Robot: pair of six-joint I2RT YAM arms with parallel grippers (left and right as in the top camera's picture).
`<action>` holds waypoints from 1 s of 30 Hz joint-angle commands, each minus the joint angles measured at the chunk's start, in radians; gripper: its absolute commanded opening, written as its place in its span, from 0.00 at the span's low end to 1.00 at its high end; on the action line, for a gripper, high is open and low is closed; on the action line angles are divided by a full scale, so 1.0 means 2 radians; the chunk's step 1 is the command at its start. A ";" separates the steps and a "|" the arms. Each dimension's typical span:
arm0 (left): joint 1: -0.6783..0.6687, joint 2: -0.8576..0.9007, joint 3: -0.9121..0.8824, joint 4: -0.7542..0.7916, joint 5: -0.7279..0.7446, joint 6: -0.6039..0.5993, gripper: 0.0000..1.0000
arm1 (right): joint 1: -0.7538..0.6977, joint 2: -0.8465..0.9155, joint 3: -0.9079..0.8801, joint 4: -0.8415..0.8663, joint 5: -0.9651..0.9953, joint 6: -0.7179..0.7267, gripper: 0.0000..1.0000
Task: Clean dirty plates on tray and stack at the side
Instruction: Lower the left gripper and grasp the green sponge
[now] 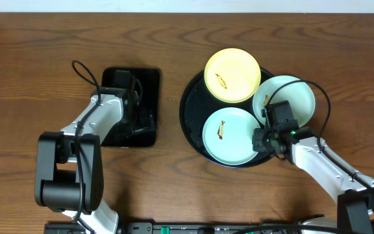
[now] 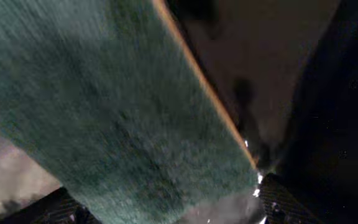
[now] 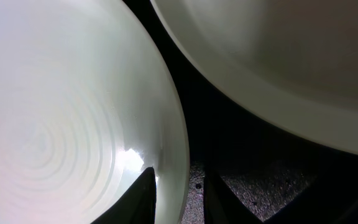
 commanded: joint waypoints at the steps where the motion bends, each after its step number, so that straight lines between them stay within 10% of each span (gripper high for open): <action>1: 0.000 0.004 0.019 0.018 -0.023 -0.001 0.84 | 0.003 -0.004 -0.002 0.000 0.003 -0.004 0.24; 12: 0.000 0.004 0.001 0.047 -0.093 -0.021 0.84 | 0.003 -0.004 -0.002 0.000 0.003 -0.004 0.25; 18: 0.000 0.004 -0.002 0.052 -0.093 0.084 0.60 | 0.003 -0.004 -0.002 0.000 0.003 -0.003 0.27; 30: 0.000 0.004 -0.002 0.092 -0.093 0.084 0.80 | 0.003 -0.004 -0.002 0.001 0.003 -0.003 0.27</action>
